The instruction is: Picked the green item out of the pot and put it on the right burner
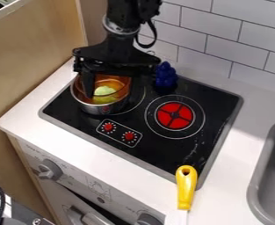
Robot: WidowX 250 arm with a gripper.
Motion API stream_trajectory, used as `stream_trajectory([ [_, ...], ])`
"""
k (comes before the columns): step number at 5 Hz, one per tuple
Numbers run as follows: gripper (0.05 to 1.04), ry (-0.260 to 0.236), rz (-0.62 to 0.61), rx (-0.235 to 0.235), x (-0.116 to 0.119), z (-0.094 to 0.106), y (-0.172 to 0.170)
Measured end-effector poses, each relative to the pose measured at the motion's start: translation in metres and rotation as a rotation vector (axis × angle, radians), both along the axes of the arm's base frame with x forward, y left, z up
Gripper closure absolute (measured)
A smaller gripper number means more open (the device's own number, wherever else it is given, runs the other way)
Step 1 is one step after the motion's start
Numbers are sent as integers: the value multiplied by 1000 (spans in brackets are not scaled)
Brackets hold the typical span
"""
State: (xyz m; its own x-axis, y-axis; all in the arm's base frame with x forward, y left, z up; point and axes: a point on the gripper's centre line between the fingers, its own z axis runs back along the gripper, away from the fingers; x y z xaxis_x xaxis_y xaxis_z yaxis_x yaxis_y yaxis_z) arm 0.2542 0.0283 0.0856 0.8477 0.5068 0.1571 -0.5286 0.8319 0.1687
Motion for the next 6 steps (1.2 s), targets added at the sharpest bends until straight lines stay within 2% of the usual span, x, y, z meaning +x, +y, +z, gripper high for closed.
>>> stream_trajectory([
  [1, 84, -3, 5, 1, 0, 0, 0],
  [3, 84, -124, 31, 57, 28, 16, 16],
  [4, 84, -130, 9, 92, 36, 20, 37],
  [5, 84, -156, -11, 111, 37, 18, 53],
  [6, 84, -191, -40, 113, 35, 4, 64],
])
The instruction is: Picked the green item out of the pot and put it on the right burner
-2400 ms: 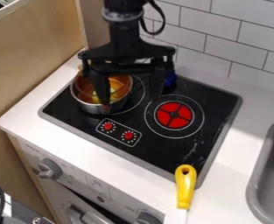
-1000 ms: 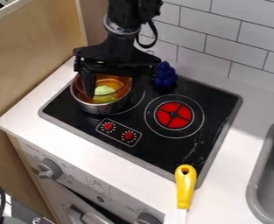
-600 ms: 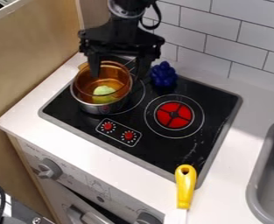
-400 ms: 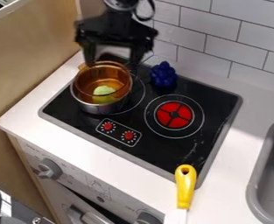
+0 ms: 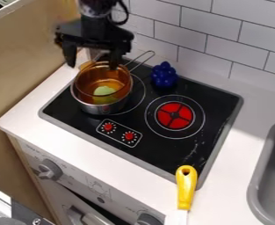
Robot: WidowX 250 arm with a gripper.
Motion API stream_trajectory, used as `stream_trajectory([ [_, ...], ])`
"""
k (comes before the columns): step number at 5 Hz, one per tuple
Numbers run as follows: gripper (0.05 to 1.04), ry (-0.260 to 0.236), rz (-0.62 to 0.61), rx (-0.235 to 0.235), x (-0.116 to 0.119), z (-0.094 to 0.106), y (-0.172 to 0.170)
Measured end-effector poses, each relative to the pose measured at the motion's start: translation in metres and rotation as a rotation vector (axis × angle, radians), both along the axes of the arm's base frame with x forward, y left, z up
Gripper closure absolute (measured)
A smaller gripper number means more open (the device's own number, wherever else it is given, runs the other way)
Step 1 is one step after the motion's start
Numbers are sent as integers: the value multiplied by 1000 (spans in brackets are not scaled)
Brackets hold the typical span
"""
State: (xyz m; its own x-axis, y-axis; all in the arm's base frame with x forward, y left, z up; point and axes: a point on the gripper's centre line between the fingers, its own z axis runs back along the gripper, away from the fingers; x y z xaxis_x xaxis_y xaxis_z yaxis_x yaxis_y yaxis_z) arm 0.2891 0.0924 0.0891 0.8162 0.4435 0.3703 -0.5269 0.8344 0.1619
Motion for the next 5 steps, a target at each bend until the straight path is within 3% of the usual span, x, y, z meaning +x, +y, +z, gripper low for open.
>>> stream_trajectory([
  [3, 84, -71, -27, -23, 13, -27, 4],
  [5, 84, -94, -18, -17, 17, -27, 2],
])
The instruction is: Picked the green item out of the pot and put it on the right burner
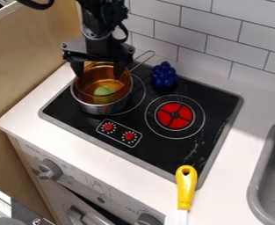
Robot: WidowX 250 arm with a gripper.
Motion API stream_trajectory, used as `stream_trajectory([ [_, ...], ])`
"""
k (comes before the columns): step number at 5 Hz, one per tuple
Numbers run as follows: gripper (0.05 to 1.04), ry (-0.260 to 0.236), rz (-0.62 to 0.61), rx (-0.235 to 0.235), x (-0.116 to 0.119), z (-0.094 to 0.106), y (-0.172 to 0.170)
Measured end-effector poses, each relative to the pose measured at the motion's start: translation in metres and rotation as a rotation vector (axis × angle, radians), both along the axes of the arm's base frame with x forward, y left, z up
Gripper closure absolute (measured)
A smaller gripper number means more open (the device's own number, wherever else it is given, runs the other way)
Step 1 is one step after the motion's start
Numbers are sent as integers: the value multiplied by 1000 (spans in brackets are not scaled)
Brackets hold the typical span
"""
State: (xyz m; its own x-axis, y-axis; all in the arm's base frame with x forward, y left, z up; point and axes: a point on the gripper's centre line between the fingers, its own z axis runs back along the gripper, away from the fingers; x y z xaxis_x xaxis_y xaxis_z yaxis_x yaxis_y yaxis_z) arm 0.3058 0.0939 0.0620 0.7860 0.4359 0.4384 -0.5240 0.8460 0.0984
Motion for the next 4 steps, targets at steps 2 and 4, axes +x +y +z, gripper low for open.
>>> stream_trajectory([
  [2, 84, 13, 19, -22, -2, -5, -4],
  [4, 84, -1, 26, -88, -3, -21, -13],
])
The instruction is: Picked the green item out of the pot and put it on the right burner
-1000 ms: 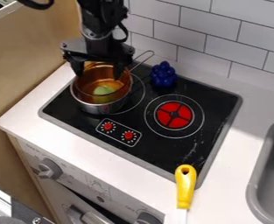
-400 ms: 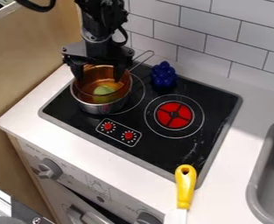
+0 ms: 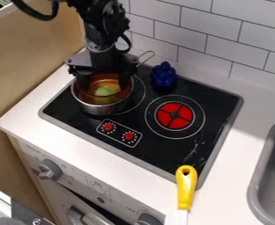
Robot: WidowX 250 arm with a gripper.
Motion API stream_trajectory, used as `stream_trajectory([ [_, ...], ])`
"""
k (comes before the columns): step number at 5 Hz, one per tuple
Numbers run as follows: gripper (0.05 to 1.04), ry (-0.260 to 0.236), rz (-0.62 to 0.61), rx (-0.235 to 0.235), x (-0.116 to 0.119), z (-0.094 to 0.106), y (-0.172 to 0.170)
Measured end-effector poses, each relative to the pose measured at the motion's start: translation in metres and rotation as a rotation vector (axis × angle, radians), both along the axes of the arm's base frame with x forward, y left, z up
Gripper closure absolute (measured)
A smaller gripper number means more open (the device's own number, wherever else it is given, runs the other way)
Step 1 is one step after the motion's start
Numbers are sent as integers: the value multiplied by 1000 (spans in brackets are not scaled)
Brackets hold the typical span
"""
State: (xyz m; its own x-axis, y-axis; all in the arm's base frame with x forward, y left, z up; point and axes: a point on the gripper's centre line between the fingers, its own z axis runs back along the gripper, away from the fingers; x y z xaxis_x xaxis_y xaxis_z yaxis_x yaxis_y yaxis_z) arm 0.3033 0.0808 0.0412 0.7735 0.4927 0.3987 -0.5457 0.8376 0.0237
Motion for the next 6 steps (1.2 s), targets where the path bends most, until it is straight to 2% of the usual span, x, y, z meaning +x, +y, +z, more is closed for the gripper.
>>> stream_trajectory([
  [2, 84, 5, 11, -21, 3, -12, 0],
  [3, 115, 25, 37, -37, 5, -11, 0],
  [5, 677, 57, 50, -56, 6, -7, -3],
  [6, 906, 72, 44, -59, 6, -5, -3],
])
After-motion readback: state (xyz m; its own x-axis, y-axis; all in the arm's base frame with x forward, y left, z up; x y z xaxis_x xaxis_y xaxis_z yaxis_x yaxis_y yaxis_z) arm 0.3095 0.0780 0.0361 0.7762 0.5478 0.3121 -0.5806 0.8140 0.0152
